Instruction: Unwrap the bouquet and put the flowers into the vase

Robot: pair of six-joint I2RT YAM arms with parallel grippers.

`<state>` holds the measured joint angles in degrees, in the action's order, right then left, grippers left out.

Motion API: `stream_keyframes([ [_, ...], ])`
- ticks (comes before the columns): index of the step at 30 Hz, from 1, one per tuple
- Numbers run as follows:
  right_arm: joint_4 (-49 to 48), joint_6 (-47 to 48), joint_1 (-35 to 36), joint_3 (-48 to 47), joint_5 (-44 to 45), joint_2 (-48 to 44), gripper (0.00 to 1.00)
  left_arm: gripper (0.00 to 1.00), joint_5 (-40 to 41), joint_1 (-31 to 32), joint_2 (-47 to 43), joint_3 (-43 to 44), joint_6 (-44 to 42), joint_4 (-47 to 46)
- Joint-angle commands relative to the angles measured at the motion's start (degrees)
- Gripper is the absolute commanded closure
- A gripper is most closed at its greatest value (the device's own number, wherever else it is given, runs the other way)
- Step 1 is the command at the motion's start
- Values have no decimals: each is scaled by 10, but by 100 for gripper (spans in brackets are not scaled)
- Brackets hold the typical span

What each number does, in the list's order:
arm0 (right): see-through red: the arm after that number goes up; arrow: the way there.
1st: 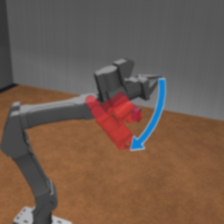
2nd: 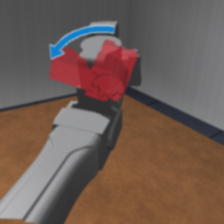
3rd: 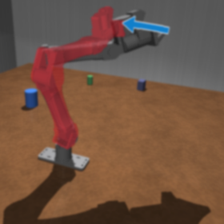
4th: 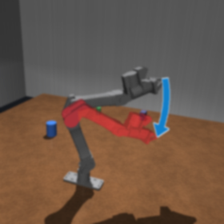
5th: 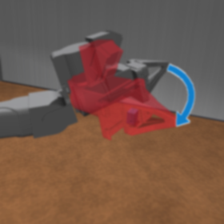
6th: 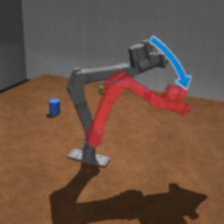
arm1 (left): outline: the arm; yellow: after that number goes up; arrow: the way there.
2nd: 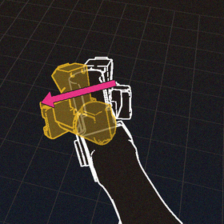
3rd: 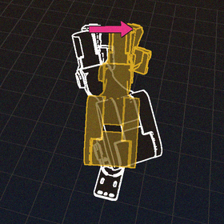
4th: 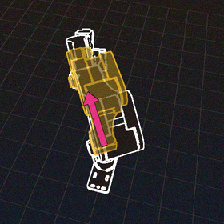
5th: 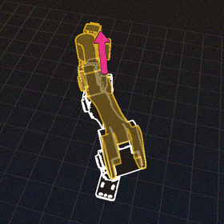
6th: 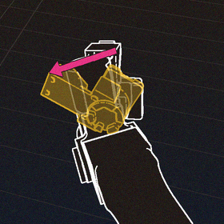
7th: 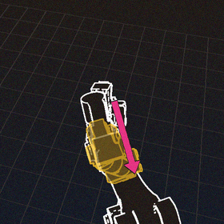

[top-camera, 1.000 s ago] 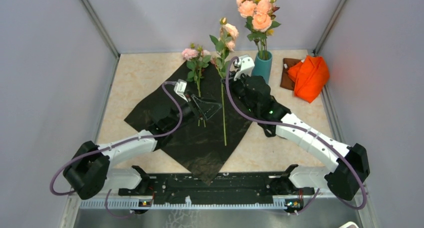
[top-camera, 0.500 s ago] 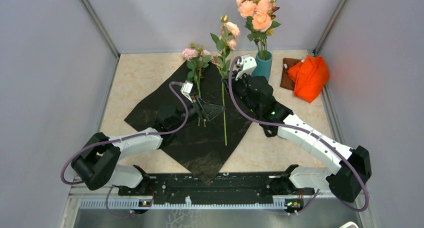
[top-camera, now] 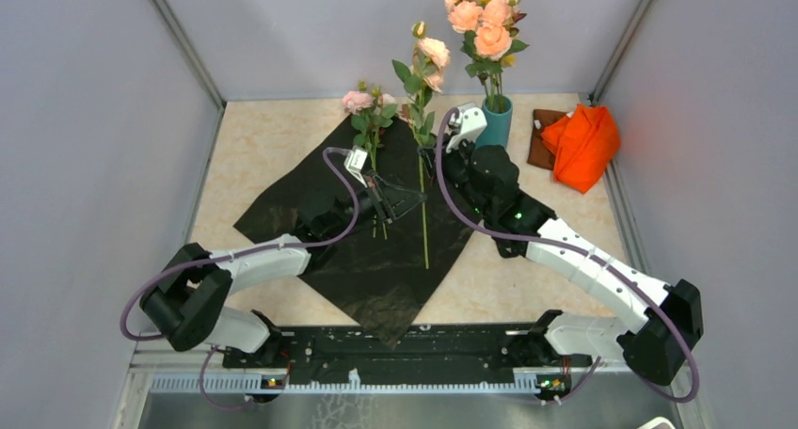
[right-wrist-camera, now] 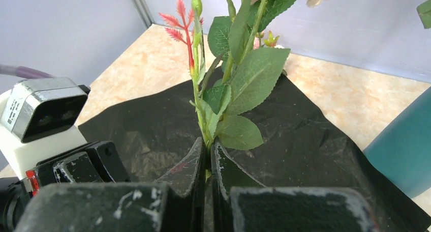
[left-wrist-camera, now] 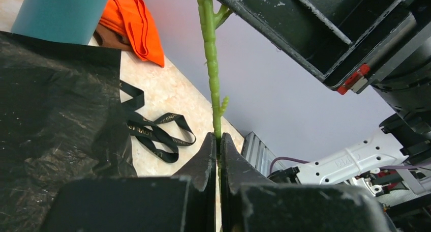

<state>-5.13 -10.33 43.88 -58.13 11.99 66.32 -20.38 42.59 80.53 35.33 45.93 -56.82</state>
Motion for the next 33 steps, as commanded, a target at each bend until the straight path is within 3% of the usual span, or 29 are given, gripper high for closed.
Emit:
stream_keyframes([
  [1, -18, 0, 3, -1, 0, -18, 100, 100, -34, 6, 2, 13, -37, -30],
  [4, 1, -2, 3, -10, -2, -15, 97, 100, -24, 7, -1, 13, -72, -7],
  [6, 14, -5, 3, -17, -5, -16, 82, 100, -12, 7, -7, 19, -103, 18],
  [9, 34, -9, 3, -21, -2, -20, 69, 100, 6, 8, -13, 37, -164, 71],
  [13, 49, -8, 3, -23, 6, -24, 65, 100, 38, 12, -28, 55, -238, 134],
  [15, 50, -6, 3, -24, 6, -24, 69, 100, 48, 13, -38, 56, -260, 145],
  [19, 50, -7, 3, -26, 1, -23, 89, 100, 67, 14, -55, 54, -280, 162],
  [22, 50, -7, 3, -26, -1, -23, 99, 100, 66, 14, -61, 48, -290, 166],
  [30, 51, -3, 3, -24, -2, -20, 100, 100, 64, 14, -69, 34, -293, 165],
  [31, 50, -3, 3, -23, 1, -21, 100, 96, 68, 14, -72, 32, -292, 166],
  [33, 50, 0, 3, -23, 6, -24, 100, 67, 82, 14, -77, 26, -290, 168],
])
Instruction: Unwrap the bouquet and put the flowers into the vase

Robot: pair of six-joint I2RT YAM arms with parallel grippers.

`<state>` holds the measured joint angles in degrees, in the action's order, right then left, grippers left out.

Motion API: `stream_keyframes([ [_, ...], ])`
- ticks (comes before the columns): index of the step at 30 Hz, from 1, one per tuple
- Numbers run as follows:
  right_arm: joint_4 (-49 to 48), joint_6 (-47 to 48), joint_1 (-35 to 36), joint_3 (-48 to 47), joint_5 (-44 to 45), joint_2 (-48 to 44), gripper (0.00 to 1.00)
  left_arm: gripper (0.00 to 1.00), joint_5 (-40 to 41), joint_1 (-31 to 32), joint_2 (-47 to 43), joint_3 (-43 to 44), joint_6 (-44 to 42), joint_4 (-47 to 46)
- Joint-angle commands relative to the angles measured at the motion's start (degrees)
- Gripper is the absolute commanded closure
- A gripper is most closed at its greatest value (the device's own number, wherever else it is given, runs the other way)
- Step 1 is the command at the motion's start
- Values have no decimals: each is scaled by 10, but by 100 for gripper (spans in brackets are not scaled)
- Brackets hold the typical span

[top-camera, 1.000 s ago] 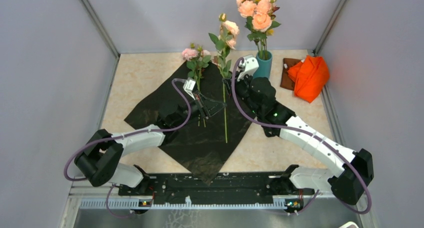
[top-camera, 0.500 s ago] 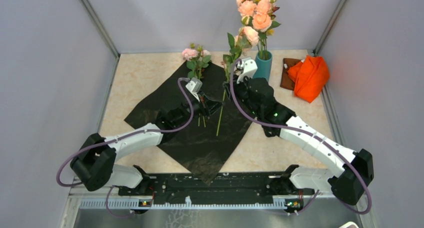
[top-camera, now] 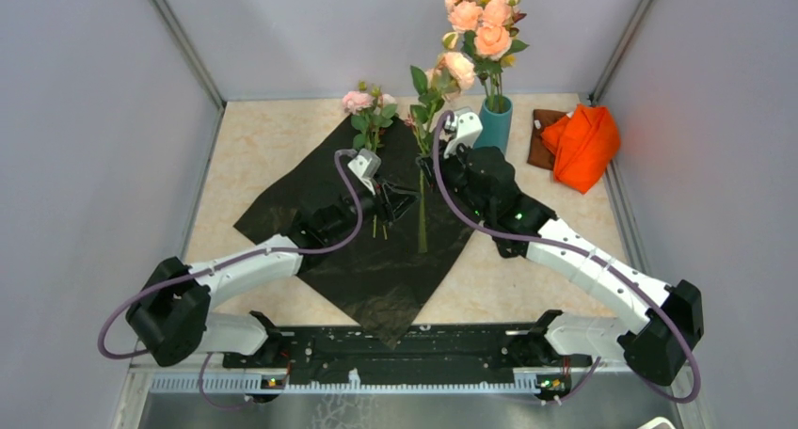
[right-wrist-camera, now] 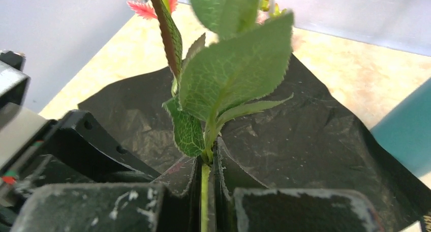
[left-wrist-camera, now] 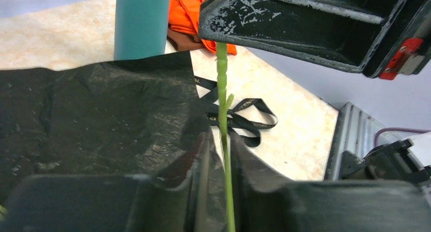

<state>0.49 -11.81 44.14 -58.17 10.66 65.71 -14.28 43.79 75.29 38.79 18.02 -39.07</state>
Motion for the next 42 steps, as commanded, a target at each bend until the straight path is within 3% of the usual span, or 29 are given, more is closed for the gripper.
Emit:
stream_keyframes([
  [1, -7, 19, 1, -23, 24, -20, 100, 45, 32, 2, -29, -14, -9, -5],
  [3, -7, 29, 1, -28, 32, -20, 100, 30, 53, 2, -47, -30, -2, 10],
  [5, -8, 50, 1, -34, 46, -16, 100, 28, 66, 4, -90, -72, 12, 14],
  [13, -55, 163, -24, -90, 100, 20, 100, 29, 125, 6, -247, -210, 16, 79],
  [23, -253, 306, -118, -122, 92, 60, 100, 30, 131, 6, -261, -235, 15, 86],
  [31, -313, 266, -219, -183, 29, 112, 100, 30, 137, 6, -235, -237, 14, 74],
  [42, -299, 215, -292, -294, -22, 226, 100, 30, 175, 6, -252, -231, 6, 110],
])
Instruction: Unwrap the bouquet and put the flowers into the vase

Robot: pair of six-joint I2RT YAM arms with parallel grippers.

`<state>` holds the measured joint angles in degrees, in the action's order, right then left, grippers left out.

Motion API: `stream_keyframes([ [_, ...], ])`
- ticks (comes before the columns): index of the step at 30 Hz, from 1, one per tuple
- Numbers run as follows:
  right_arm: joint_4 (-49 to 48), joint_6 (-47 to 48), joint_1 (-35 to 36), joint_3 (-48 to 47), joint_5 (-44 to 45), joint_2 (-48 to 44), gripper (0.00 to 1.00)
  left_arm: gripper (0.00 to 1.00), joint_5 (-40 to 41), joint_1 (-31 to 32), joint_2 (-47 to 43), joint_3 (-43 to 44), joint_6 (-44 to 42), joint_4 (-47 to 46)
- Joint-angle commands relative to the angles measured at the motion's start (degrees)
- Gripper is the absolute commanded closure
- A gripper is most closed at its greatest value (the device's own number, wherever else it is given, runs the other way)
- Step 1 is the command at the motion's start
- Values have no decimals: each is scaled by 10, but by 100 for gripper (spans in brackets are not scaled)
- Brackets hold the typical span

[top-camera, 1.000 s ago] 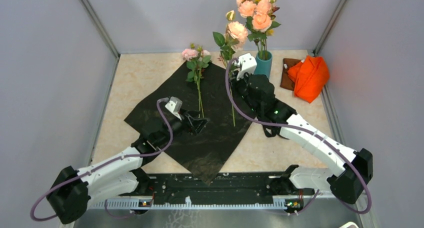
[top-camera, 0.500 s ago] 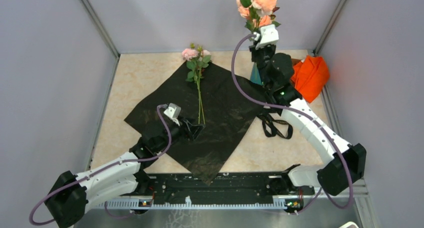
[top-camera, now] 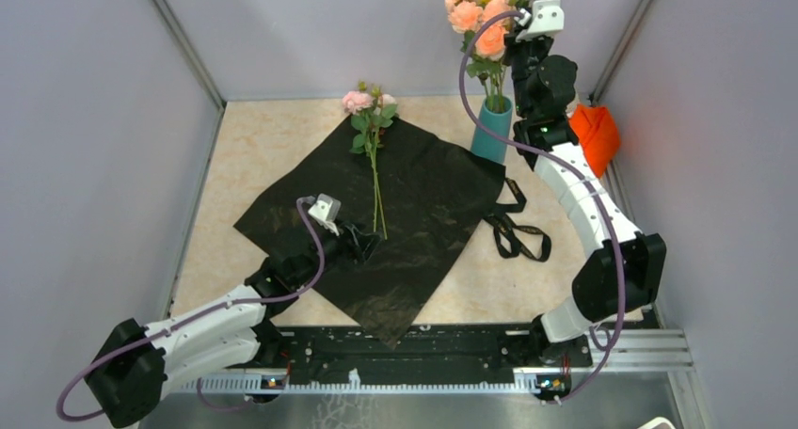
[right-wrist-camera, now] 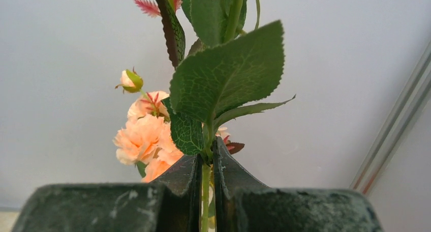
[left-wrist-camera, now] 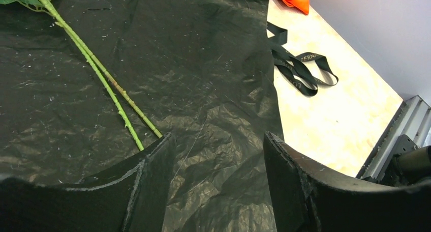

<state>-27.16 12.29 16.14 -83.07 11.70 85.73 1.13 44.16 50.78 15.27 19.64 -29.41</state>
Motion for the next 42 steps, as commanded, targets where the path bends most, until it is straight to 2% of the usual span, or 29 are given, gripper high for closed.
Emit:
stream_keyframes([
  [1, -23, -28, -13, -46, -33, 30, 100, 30, 21, 2, -6, 5, -11, 13],
  [12, -86, -59, -24, 108, -18, 28, 100, 31, 17, 2, 8, -6, -7, -7],
  [14, -83, -65, -24, 121, -18, 25, 100, 34, 13, 3, 14, -7, -6, -8],
  [16, -81, -70, -24, 129, -16, 22, 90, 35, 7, 2, 19, -8, -5, -12],
  [19, -79, -70, -24, 134, -16, 12, 59, 35, 2, 2, 22, -12, -2, -16],
  [21, -76, -70, -24, 141, -20, -4, 46, 36, 4, 2, 18, -16, 0, -20],
  [23, -74, -70, -24, 150, -23, -24, 41, 36, 8, 2, 17, -16, 4, -22],
  [27, -68, -69, -24, 175, -25, -74, 39, 37, 25, 2, 35, -5, 26, -16],
  [30, -64, -74, -24, 198, -30, -110, 39, 39, 67, 3, 57, 20, 55, -2],
  [33, -72, -87, -24, 230, -30, -151, 39, 38, 142, 2, 83, 79, 77, 54],
  [36, -67, -97, -24, 255, -35, -186, 39, 39, 227, 2, 118, 146, 58, 86],
  [40, -57, -101, -24, 276, -28, -221, 39, 41, 282, 1, 189, 247, 48, 153],
  [42, -48, -113, -24, 290, -26, -240, 39, 46, 295, 1, 230, 292, 71, 196],
])
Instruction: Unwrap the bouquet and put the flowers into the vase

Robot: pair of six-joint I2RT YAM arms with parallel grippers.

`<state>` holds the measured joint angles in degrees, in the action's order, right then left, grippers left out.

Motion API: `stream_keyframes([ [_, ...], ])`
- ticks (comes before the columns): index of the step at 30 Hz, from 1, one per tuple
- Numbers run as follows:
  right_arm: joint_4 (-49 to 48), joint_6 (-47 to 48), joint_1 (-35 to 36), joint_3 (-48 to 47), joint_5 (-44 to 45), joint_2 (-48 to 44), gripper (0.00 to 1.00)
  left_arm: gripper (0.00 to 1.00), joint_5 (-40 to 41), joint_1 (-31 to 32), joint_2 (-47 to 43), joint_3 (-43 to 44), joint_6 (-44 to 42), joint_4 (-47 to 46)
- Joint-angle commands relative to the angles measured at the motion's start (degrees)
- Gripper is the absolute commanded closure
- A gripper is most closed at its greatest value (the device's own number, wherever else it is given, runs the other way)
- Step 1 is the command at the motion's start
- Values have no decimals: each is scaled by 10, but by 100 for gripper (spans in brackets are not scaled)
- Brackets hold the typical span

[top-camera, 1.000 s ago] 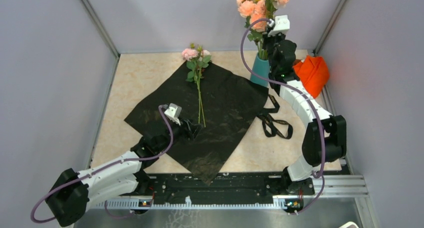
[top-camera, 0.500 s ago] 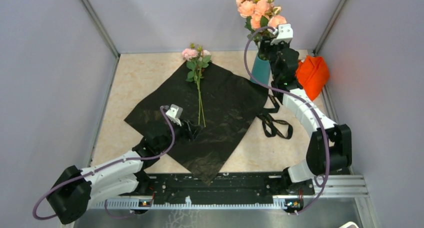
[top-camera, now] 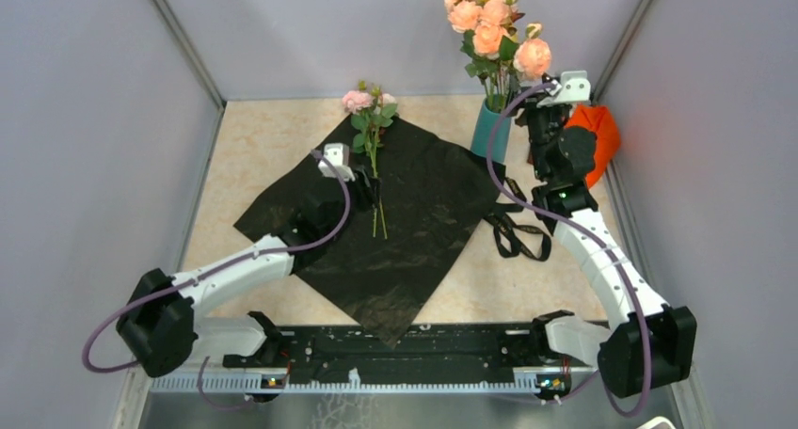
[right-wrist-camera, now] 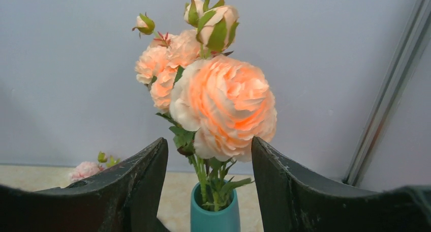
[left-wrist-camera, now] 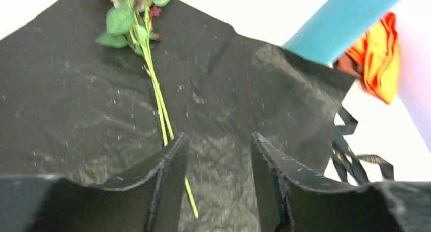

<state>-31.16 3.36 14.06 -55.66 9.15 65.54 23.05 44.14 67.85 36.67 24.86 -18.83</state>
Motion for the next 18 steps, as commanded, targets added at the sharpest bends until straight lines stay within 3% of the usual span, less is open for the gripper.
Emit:
stream_keyframes([
  [1, -6, -43, -3, 29, -7, -52, 39, 50, 77, 1, 81, 92, 31, 101],
  [7, -6, -80, 8, 127, 0, -151, 41, 54, 36, -16, 184, 134, 75, 111],
  [18, 76, -92, 28, 153, -11, -222, 41, 49, -18, -63, 305, 209, 126, 153],
])
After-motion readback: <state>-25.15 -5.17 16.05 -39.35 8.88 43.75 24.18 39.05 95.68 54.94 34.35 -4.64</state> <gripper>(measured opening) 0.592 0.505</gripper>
